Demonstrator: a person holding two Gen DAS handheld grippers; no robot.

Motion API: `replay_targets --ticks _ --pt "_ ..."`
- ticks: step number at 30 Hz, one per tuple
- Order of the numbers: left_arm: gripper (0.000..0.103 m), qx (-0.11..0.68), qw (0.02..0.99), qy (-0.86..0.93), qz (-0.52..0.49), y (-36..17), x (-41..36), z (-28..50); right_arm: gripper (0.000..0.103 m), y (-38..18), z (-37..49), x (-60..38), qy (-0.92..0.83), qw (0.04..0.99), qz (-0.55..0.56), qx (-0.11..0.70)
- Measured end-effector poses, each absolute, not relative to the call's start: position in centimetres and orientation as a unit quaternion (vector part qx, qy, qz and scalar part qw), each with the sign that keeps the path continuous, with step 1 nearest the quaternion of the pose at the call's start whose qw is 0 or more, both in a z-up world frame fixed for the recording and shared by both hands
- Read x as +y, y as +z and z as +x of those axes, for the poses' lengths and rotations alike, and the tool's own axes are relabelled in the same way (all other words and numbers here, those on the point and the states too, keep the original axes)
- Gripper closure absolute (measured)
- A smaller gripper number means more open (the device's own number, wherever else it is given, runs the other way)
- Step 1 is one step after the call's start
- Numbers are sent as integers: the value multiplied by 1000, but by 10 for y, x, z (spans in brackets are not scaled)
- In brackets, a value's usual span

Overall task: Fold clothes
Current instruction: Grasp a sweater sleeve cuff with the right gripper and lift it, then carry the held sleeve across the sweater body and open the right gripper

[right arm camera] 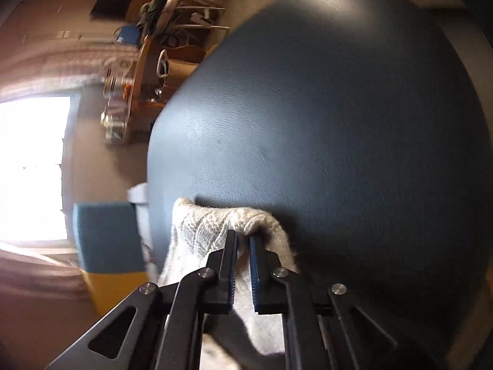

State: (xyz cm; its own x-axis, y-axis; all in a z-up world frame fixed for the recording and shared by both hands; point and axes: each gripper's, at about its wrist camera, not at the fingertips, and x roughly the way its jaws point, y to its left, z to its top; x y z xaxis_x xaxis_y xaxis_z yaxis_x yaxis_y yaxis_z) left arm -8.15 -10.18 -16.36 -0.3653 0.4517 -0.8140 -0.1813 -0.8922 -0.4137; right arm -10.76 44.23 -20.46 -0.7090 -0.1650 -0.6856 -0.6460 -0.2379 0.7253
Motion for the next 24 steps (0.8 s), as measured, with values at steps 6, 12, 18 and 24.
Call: replay_targets --ticks 6,12,18,24 --pt "74 -132 205 817 -523 -165 -107 -79 103 -117 -130 408 865 184 -400 240" --pt "74 -150 210 814 -520 -167 -115 -81 100 -116 -105 396 883 55 -396 247" --pt "74 -146 196 812 -529 -166 -111 -82 53 -207 -57 485 673 2 -267 689" --pt "73 -139 184 816 -530 -165 -105 -81 46 -243 -80 501 583 42 -276 763"
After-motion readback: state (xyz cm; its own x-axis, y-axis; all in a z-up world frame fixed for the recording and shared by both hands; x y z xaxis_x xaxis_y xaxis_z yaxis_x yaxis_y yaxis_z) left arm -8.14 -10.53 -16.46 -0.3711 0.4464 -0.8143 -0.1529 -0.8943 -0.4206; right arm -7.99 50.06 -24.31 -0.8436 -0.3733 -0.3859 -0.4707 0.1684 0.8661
